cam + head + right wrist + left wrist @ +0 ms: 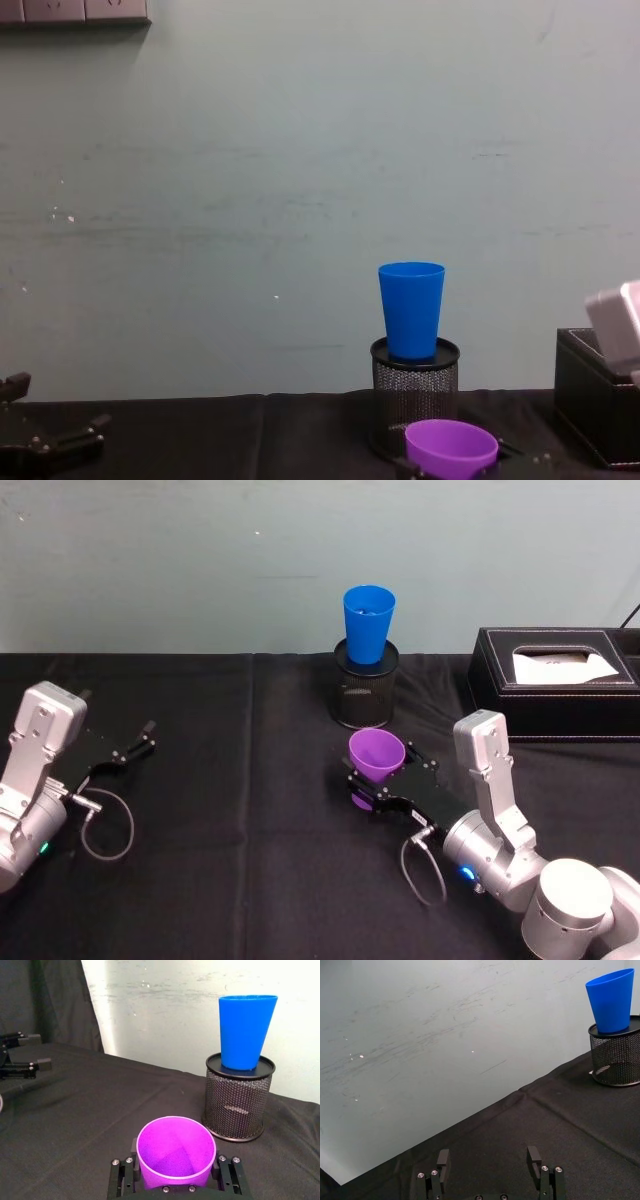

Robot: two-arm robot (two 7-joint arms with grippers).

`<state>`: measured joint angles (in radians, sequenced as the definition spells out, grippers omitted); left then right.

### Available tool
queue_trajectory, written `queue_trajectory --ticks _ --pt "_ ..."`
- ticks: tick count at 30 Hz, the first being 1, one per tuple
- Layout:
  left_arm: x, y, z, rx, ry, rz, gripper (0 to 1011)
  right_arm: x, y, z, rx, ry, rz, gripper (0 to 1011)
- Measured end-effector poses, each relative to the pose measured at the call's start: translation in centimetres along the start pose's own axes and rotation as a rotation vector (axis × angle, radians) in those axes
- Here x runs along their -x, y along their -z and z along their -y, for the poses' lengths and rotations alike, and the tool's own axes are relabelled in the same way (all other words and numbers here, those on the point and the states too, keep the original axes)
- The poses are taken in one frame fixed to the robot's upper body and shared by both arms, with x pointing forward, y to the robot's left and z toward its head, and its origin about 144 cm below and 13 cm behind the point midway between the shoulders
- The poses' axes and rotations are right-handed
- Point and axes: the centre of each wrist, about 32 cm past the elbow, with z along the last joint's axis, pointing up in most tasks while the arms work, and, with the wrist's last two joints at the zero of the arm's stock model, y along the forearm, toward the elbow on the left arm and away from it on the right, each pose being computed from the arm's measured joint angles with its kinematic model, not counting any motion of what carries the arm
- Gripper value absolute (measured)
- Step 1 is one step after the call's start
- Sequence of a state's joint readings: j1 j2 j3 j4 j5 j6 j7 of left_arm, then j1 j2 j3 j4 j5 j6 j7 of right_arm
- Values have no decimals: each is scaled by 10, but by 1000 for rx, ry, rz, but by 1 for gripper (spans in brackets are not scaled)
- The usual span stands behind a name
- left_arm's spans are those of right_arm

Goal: Pick up one cup with a gripper and tap it against the other cup.

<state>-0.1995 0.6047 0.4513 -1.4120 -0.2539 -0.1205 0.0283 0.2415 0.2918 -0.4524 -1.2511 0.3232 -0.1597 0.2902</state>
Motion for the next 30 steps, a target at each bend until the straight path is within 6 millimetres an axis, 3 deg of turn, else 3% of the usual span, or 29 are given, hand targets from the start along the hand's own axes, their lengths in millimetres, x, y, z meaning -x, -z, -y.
queue_trajectory --ticks 5,12,17,30 --pt "0 0 0 0 0 0 1000 0 -16 2 -10 4 3 747" --pt "0 0 0 0 0 0 1000 -2 -63 8 -10 25 17 734" --pt "0 0 0 0 0 0 1000 -4 -82 12 0 27 5 734" --pt "0 0 0 0 0 0 1000 -4 -84 13 5 19 -9 734"
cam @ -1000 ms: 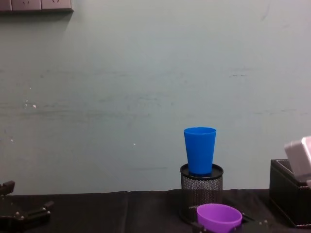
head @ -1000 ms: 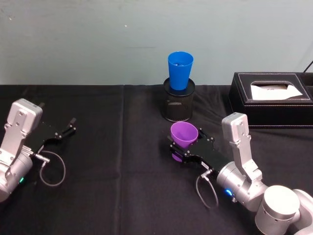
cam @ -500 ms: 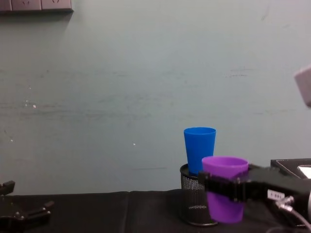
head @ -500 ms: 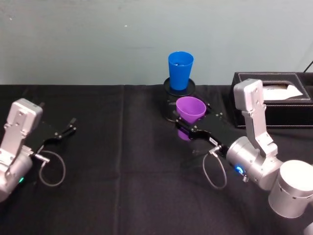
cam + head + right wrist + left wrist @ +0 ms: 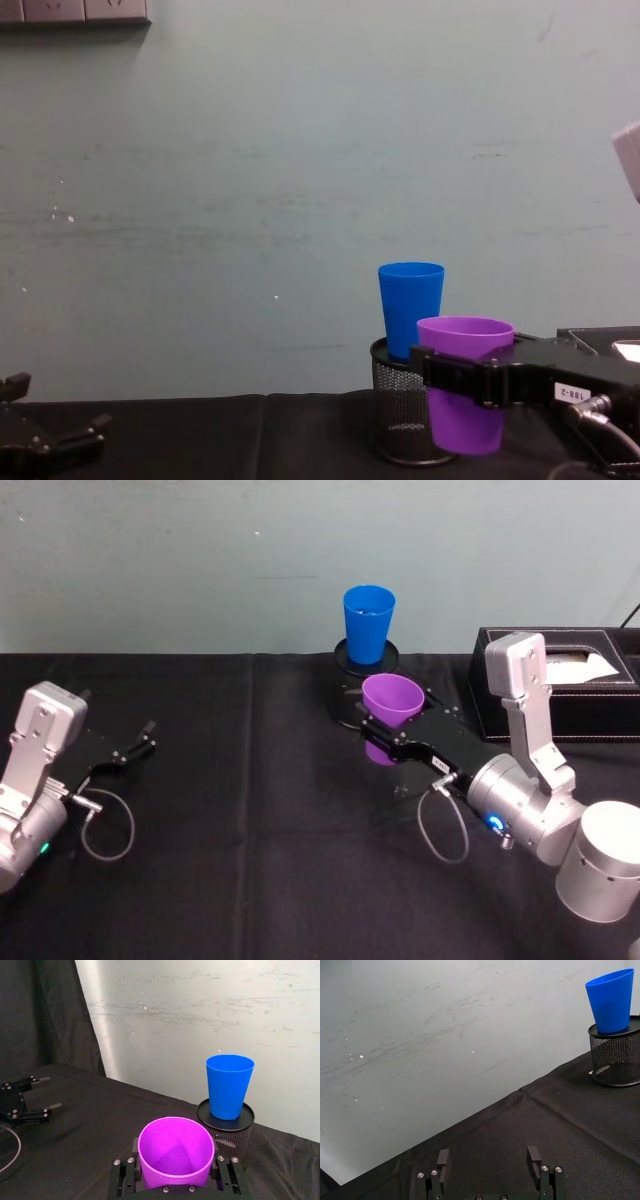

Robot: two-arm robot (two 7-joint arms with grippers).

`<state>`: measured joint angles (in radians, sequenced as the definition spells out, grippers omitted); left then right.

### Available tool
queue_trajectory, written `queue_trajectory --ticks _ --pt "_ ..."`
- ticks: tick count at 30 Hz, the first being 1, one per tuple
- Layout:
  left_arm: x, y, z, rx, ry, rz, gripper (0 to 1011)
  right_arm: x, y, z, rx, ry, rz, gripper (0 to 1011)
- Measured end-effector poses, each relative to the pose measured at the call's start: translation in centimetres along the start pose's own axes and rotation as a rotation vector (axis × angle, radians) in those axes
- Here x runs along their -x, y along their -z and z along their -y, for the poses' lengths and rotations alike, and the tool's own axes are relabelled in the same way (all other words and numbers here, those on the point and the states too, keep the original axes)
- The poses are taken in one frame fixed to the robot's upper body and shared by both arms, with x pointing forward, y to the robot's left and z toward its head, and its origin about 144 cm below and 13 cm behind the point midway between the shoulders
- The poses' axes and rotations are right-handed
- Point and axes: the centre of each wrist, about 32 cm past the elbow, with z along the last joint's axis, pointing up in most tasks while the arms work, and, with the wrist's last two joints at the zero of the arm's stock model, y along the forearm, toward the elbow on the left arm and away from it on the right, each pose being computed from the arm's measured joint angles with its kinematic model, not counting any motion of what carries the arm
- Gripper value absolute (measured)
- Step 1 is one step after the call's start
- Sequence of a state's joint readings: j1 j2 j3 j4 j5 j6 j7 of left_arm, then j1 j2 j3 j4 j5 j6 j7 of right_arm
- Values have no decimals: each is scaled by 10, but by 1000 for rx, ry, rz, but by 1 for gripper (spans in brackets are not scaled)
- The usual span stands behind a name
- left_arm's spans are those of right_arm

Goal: Pick up one cup with a gripper and tap it against the other cup.

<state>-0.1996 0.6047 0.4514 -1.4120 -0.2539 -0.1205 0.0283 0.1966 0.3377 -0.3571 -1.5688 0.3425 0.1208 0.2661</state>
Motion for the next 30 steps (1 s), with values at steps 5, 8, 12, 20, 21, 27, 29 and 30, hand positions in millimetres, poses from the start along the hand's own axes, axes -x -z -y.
queue_trajectory --ticks 5,8,12,20,21,27,29,30 --pt "0 0 0 0 0 0 1000 0 0 0 0 0 0 734" --pt "0 0 0 0 0 0 1000 0 1 0 -1 -1 1 734" --pt "0 0 0 0 0 0 1000 0 1 -1 -1 0 1 734" --pt "0 0 0 0 0 0 1000 0 1 -1 -2 1 3 734" --pt "0 0 0 0 0 0 1000 0 1 -1 -2 1 3 734" --pt "0 0 0 0 0 0 1000 0 1 -1 -2 1 3 734" --pt "0 0 0 0 0 0 1000 0 1 -1 -2 1 3 734" --pt "0 0 0 0 0 0 1000 0 1 -1 -2 1 3 734"
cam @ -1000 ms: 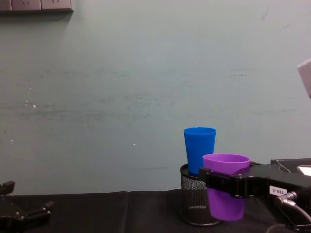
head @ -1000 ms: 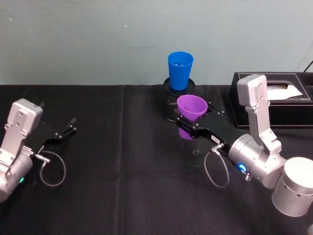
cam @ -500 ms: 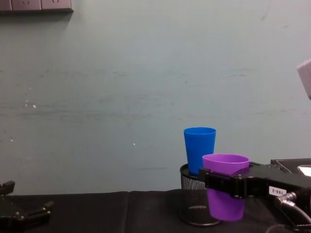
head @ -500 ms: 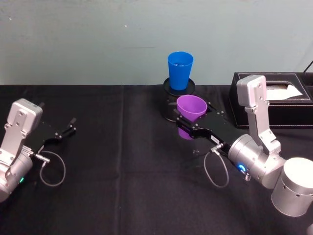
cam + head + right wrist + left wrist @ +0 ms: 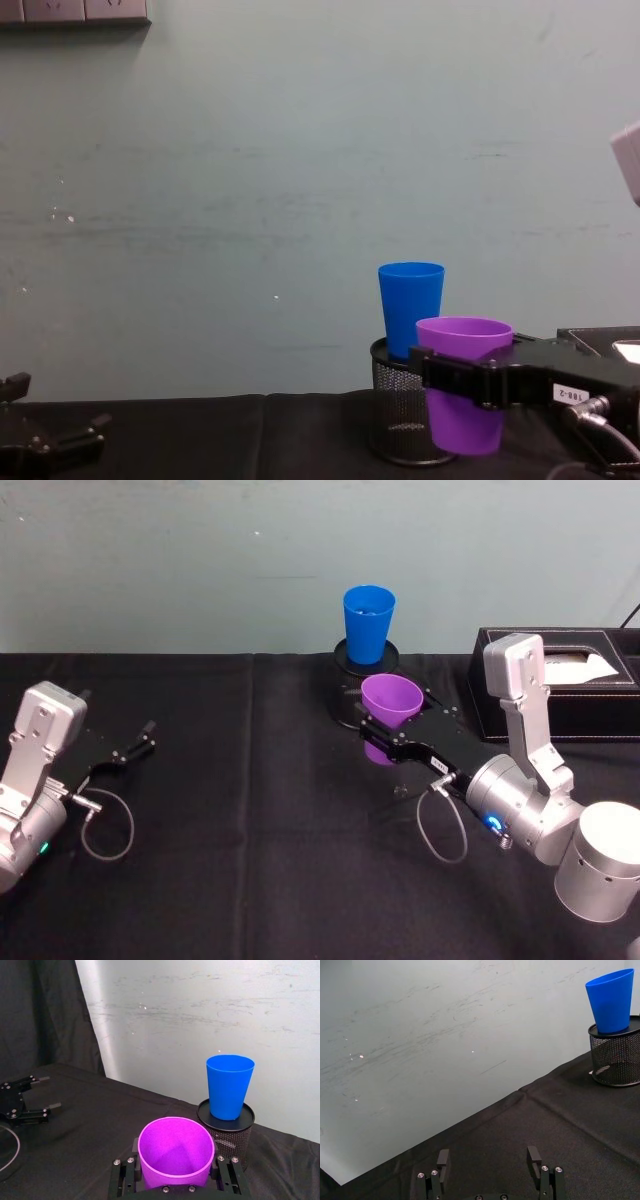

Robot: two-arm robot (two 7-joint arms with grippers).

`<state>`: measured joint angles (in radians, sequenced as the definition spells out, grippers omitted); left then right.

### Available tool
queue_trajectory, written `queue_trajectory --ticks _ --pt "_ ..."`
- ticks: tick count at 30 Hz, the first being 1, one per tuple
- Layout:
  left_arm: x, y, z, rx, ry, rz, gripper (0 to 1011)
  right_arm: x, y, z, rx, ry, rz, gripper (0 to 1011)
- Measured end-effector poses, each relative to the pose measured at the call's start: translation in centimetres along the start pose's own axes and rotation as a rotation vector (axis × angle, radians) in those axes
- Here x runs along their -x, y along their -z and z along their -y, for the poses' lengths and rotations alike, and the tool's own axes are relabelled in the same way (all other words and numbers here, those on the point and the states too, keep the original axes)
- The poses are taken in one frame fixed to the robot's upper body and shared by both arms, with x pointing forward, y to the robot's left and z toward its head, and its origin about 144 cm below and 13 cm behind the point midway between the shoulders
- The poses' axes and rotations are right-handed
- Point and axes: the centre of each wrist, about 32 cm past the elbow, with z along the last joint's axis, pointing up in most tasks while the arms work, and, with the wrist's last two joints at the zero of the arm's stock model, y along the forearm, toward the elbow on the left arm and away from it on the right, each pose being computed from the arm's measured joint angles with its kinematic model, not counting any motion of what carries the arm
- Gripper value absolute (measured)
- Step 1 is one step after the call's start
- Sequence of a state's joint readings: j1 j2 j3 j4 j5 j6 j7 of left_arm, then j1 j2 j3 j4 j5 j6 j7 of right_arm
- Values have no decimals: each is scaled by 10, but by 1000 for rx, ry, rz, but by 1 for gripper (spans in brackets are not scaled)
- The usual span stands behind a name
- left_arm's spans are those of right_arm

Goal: Pick up one cup with a gripper and tap it against the other cup.

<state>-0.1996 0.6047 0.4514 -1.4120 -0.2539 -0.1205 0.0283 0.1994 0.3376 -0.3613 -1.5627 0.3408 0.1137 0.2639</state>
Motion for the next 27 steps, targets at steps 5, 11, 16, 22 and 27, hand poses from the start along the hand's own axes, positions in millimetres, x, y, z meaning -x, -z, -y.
queue_trajectory --ticks 5,11,16,22,27 --pt "0 0 0 0 0 0 1000 0 0 0 0 0 0 734" --pt "0 0 0 0 0 0 1000 0 0 0 0 0 0 734" --pt "0 0 0 0 0 0 1000 0 0 0 0 0 0 734" --pt "0 0 0 0 0 0 1000 0 0 0 0 0 0 735" --pt "0 0 0 0 0 0 1000 0 0 0 0 0 0 734"
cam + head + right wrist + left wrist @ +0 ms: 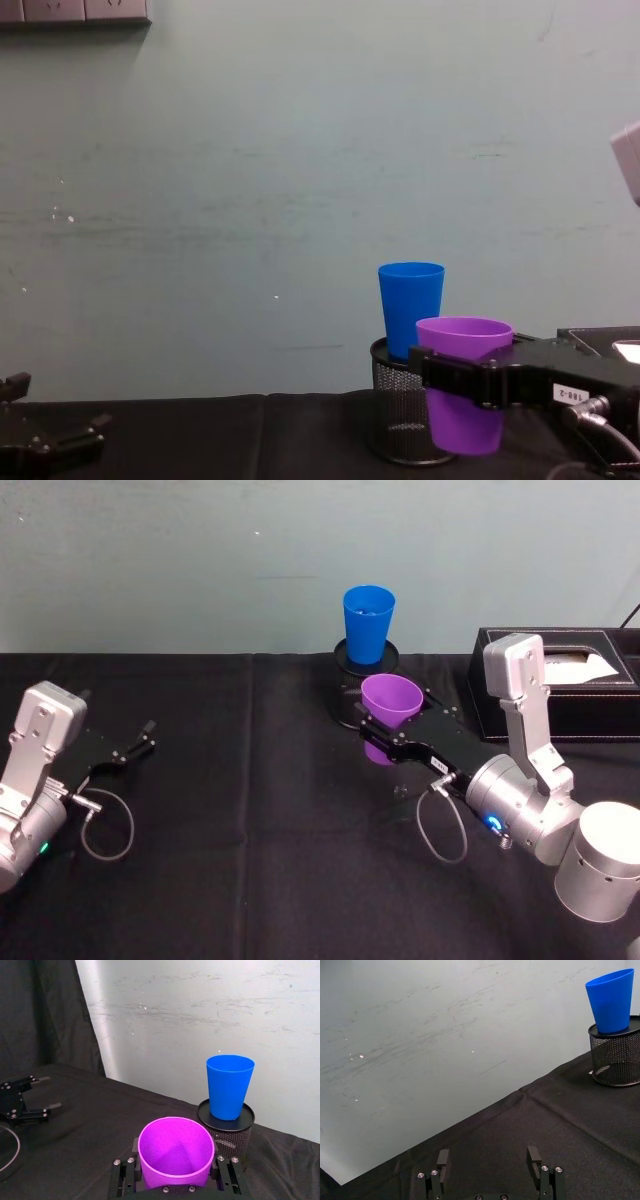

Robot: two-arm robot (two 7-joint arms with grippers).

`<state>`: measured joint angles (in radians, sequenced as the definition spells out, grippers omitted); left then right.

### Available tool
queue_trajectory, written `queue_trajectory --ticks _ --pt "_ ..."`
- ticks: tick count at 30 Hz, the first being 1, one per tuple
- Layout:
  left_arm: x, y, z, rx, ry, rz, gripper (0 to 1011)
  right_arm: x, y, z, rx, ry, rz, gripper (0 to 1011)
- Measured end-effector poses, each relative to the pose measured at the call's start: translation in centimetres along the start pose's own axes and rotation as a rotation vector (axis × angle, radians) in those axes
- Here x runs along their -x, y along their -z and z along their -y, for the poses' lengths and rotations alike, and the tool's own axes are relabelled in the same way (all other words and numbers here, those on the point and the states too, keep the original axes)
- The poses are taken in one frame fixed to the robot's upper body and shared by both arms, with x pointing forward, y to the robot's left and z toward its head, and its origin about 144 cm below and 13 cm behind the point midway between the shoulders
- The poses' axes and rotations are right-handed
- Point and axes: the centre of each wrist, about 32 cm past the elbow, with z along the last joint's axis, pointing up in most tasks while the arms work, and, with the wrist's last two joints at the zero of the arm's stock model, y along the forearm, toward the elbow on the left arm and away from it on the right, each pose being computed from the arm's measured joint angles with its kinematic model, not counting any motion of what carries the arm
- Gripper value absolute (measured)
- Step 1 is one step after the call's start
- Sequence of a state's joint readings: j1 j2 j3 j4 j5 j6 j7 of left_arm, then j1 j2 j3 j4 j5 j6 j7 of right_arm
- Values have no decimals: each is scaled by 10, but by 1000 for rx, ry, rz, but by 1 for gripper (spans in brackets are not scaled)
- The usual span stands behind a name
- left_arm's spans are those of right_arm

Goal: Pick up one cup with a gripper and tap it against the other cup.

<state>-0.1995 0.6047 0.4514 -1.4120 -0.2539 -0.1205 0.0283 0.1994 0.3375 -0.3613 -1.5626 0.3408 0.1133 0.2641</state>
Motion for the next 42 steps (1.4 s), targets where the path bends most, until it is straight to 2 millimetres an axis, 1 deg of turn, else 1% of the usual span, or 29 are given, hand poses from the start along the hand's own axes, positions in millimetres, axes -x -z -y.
queue_trajectory --ticks 42 --pt "0 0 0 0 0 0 1000 0 0 0 0 0 0 734"
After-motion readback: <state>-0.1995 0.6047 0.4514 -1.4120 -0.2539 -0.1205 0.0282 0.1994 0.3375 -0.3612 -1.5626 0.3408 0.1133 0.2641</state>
